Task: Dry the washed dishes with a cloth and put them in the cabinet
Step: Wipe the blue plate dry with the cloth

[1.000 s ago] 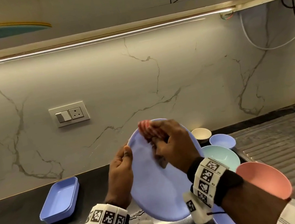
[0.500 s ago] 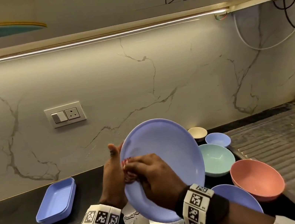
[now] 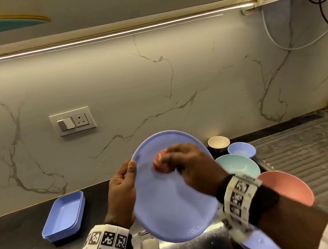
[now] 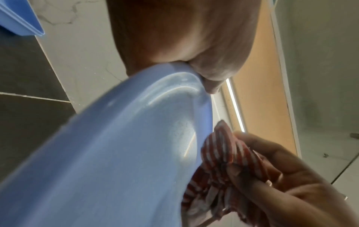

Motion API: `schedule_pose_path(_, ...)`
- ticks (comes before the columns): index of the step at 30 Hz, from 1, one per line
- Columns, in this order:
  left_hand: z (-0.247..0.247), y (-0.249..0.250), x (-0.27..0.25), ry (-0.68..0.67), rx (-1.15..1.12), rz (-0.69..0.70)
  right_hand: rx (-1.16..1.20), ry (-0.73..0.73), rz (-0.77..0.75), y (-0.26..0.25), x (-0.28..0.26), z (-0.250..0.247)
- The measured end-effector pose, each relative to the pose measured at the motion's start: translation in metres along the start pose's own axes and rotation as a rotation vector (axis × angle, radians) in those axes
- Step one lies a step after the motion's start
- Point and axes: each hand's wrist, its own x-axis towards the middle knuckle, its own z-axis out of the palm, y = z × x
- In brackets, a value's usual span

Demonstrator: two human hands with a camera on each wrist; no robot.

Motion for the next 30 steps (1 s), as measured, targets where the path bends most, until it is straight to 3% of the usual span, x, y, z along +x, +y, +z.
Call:
schedule_pose_path(4,0.004,0.009,-0.001,-0.06,0.098,0.031,-0.457,-0.013,-0.126,0.045,0.019,-0.029)
schedule_pose_path(7,0.009,0.017,-0.001,-0.103,0.111,0.046,-0.579,-0.089,-0.307,0.061,0.021,-0.037)
schedule_pose_path(10,0.013,0.024,-0.003,-0.128,0.083,0.062,-0.628,-0.077,-0.291,0.072,0.009,-0.037)
schedule_pose_path(18,0.001,0.029,0.0,0.02,-0.039,0.102,-0.389,0.003,0.177,0.077,-0.061,-0.017)
schedule_pose_path(23,-0.009,0.028,0.006,0.109,-0.039,0.142,-0.258,-0.193,0.289,0.049,-0.103,0.011)
schedule_pose_path(26,-0.011,0.027,0.008,0.119,-0.005,0.15,-0.12,-0.312,0.3,0.028,-0.099,0.006)
schedule_pose_path(30,-0.009,0.028,0.007,0.095,0.016,0.142,0.06,0.003,0.19,0.01,-0.04,-0.021)
